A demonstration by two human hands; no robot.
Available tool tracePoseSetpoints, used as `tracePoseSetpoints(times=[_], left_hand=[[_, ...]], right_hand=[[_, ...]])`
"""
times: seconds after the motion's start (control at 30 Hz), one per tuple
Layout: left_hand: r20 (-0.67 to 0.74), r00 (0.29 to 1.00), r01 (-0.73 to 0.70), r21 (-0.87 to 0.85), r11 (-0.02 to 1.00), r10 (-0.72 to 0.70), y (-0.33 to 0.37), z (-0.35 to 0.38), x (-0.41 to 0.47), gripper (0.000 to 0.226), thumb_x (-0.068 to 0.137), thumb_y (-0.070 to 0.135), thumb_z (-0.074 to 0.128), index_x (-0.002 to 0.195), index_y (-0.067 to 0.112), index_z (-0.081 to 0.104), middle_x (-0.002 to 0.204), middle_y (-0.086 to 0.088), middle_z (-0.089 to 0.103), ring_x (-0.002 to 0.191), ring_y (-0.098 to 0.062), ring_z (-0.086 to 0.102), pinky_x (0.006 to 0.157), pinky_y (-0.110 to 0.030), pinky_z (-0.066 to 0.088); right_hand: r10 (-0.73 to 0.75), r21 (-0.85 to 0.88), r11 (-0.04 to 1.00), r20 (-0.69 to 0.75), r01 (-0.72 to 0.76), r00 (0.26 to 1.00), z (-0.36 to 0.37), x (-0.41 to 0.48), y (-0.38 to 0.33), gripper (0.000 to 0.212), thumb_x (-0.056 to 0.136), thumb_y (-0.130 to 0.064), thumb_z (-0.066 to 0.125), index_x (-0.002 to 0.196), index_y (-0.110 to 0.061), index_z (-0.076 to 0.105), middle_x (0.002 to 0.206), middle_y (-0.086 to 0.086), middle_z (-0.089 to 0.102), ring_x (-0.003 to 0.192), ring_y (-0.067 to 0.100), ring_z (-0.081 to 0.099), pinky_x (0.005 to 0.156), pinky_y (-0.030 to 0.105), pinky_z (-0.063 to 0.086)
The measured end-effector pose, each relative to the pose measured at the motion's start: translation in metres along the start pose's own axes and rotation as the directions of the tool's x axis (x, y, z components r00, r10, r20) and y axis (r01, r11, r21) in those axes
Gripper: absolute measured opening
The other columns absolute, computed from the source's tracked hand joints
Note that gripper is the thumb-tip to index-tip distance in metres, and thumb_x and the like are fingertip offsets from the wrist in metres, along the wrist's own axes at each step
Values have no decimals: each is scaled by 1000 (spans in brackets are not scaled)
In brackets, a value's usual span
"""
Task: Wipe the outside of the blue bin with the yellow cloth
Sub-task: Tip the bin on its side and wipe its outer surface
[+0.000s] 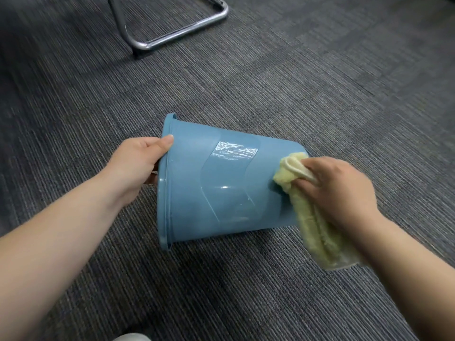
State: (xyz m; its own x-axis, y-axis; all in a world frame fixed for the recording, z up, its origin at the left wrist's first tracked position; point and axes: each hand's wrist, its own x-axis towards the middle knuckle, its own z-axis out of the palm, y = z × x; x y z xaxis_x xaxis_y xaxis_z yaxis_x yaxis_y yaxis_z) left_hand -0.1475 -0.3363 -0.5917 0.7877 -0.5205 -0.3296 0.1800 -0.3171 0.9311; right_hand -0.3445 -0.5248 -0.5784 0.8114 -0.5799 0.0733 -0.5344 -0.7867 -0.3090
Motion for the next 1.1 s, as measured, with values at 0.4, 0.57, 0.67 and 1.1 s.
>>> tracePoseSetpoints(times=[0.4, 0.57, 0.67, 1.1], left_hand=[[-5, 992, -127, 119, 985, 129, -7, -4, -14, 28, 88, 33, 45, 69, 23, 63, 55, 21, 67, 52, 5, 60, 49, -9, 48], [164, 977, -161, 146, 976, 136, -25, -12, -38, 24, 79, 2, 55, 82, 25, 61, 60, 28, 66, 65, 15, 60, 58, 0, 42], [172, 978, -140, 116, 983, 119, -26, -14, -40, 25, 81, -4, 51, 86, 18, 61, 78, 12, 66, 63, 13, 61, 57, -1, 43], [100, 995, -7, -103, 995, 18, -3, -9, -23, 24, 89, 12, 41, 76, 13, 61, 52, 11, 68, 51, 1, 62, 45, -14, 50]], right_hand=[[-45, 27, 999, -21, 46, 999, 14, 5, -17, 25, 77, -32, 59, 93, -13, 60, 92, 9, 64, 90, 31, 53, 66, 37, 42], [-22, 40, 999, -43, 24, 999, 14, 13, -19, 24, 77, -32, 59, 92, -13, 60, 92, 10, 64, 90, 32, 54, 64, 36, 40], [-22, 58, 998, -24, 23, 999, 14, 14, -20, 24, 77, -33, 59, 91, -13, 60, 90, 10, 64, 88, 32, 54, 63, 35, 38], [61, 219, 975, -113, -35, 992, -17, 15, -23, 23, 73, -29, 65, 94, -19, 63, 88, 11, 68, 83, 32, 58, 63, 32, 33]])
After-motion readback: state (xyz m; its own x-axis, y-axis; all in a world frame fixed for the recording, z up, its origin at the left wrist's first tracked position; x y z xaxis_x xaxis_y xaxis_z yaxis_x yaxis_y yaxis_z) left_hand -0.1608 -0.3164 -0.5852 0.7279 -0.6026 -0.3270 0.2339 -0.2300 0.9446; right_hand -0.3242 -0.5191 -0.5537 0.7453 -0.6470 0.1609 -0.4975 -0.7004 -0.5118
